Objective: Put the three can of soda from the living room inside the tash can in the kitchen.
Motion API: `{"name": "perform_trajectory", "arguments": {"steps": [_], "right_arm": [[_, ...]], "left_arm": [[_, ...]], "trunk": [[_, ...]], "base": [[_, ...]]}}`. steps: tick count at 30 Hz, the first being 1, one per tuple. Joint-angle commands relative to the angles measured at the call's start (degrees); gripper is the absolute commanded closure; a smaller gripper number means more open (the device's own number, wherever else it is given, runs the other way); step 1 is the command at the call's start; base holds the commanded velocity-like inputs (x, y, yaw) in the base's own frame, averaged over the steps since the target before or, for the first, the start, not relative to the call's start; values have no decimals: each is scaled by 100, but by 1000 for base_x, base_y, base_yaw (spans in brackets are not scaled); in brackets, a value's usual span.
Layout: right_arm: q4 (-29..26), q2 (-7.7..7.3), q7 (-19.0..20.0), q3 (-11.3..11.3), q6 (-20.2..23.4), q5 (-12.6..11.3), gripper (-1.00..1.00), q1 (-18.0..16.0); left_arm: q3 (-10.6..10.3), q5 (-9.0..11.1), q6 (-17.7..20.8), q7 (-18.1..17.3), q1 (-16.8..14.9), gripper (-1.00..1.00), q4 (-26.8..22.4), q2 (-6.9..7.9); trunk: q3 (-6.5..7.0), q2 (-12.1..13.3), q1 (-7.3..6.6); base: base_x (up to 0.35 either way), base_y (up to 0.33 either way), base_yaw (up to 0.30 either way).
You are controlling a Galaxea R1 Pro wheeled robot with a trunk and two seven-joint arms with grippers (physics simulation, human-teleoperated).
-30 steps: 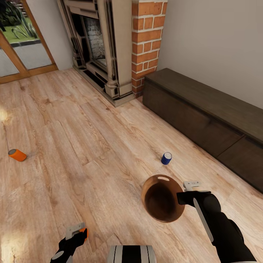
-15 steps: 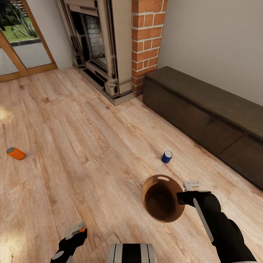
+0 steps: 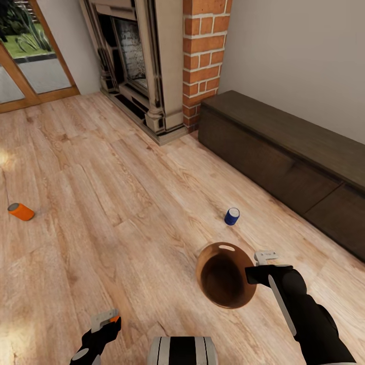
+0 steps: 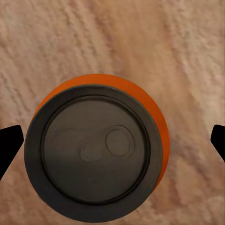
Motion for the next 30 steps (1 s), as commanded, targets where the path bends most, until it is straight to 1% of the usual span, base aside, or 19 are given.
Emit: {"name": "perform_trajectory", "arguments": {"steps": [1,17,18,30], "right_arm": [[-1,1,30,1,2,-89,100,-4],[-1,1,30,1,2,-89,100,0],[-1,1,30,1,2,-89,100,0],[0,1,30,1,2,-89,100,-1]], "left_arm": [[0,0,0,-2,0,-100,0,0],[0,0,9,-5,0,-100,0,0],[0,0,7,-5,0,100,0,0],[0,0,0,-5,0,100,-33,0]], "trunk": [[0,0,0],[0,0,0],[0,0,0],[0,0,0]], "base": [[0,0,0],[0,0,0],[0,0,0],[0,0,0]]}}
